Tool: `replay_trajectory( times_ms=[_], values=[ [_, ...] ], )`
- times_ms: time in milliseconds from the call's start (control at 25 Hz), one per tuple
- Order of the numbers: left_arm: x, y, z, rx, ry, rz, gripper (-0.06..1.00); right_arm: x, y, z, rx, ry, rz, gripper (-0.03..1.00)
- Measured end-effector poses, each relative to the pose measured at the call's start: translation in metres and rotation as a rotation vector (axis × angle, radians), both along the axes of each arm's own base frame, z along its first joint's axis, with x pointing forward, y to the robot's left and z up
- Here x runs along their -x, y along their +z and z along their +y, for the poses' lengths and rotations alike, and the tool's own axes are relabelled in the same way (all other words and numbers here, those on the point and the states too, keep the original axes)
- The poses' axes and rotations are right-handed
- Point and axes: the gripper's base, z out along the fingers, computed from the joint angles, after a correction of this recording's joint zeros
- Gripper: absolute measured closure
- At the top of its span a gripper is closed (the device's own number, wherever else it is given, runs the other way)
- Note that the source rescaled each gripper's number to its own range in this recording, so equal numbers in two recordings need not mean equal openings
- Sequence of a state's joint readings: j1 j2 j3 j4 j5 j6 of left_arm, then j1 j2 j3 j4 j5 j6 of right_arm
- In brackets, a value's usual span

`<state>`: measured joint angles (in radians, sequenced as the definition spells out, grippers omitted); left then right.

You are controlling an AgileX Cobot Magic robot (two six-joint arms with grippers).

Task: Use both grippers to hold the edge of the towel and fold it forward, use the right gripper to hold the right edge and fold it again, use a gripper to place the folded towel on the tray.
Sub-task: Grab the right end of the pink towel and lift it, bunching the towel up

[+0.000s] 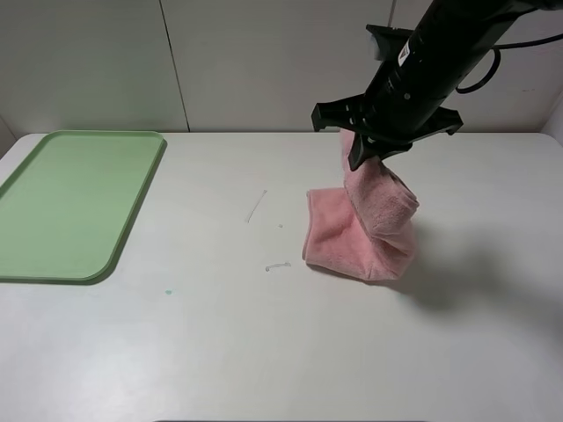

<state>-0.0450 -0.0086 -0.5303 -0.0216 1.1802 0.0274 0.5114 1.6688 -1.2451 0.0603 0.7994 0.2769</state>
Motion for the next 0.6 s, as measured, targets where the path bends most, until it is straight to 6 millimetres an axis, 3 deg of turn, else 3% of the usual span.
replay_trajectory(
  times_ms=[320,600],
  values=[
    [0.0,0.0,0.0,0.0,0.0,0.0,-0.06,-0.011,-0.038,0.019,0.005,0.012,0.029,0.91],
    [0.0,0.0,0.0,0.0,0.0,0.0,-0.06,-0.017,-0.048,0.03,-0.037,0.011,-0.007,0.91]
  ],
)
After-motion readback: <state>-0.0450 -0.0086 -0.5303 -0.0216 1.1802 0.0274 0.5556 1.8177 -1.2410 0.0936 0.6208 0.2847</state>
